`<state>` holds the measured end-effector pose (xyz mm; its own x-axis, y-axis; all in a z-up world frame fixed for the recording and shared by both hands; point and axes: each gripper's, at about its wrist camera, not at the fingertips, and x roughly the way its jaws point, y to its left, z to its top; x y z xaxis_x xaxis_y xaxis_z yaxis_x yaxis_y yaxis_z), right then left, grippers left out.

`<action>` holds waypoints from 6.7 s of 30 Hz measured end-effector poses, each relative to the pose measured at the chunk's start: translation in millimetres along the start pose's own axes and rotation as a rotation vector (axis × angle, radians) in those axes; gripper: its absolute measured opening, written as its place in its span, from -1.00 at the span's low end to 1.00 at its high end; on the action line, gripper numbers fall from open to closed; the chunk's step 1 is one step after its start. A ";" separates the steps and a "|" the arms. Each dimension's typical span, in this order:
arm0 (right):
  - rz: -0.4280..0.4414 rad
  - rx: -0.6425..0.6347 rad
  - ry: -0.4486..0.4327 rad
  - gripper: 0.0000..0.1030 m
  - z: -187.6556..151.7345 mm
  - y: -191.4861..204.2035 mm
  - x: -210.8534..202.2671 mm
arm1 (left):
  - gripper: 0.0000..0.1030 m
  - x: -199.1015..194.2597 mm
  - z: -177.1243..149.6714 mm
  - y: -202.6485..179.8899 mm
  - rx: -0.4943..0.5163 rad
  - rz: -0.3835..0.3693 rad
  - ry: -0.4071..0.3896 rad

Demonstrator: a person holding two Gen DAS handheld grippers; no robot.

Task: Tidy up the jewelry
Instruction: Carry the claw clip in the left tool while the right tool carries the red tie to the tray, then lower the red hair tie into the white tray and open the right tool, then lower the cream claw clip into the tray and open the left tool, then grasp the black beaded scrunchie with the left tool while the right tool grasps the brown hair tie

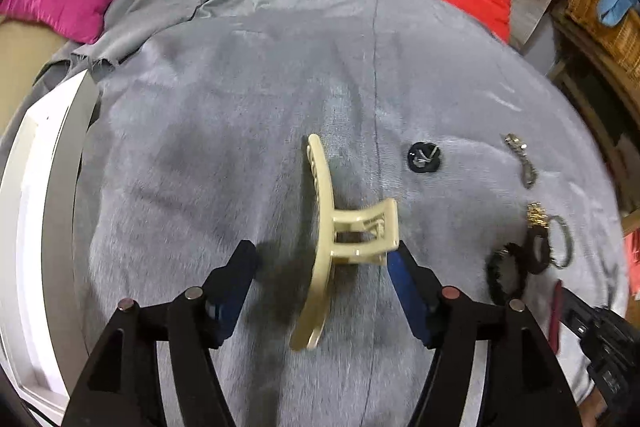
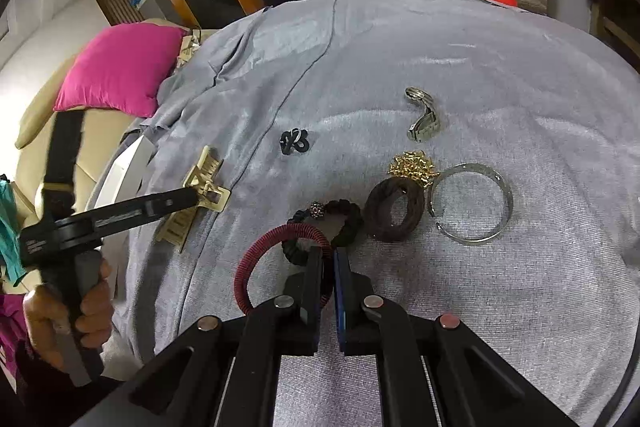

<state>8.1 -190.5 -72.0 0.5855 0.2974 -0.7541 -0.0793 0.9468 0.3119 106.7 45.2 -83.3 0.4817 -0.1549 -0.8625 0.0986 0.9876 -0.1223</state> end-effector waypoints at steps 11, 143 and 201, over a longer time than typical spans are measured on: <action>-0.001 0.004 -0.004 -0.88 -0.6 -2.4 -3.2 | -0.20 7.0 6.4 -4.4 0.008 0.012 -0.045; -0.031 0.317 -0.019 -0.53 31.3 -86.3 -42.5 | 0.10 -97.5 -58.6 -49.3 0.232 -0.060 -0.154; 0.090 0.458 0.063 -0.81 27.8 -87.6 28.8 | -0.82 3.7 -44.6 -111.3 0.228 -0.217 0.062</action>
<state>54.4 -268.3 -104.9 0.5412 0.3962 -0.7417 0.2454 0.7692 0.5900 58.7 -64.1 -94.7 0.3750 -0.3530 -0.8572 0.3893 0.8991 -0.2000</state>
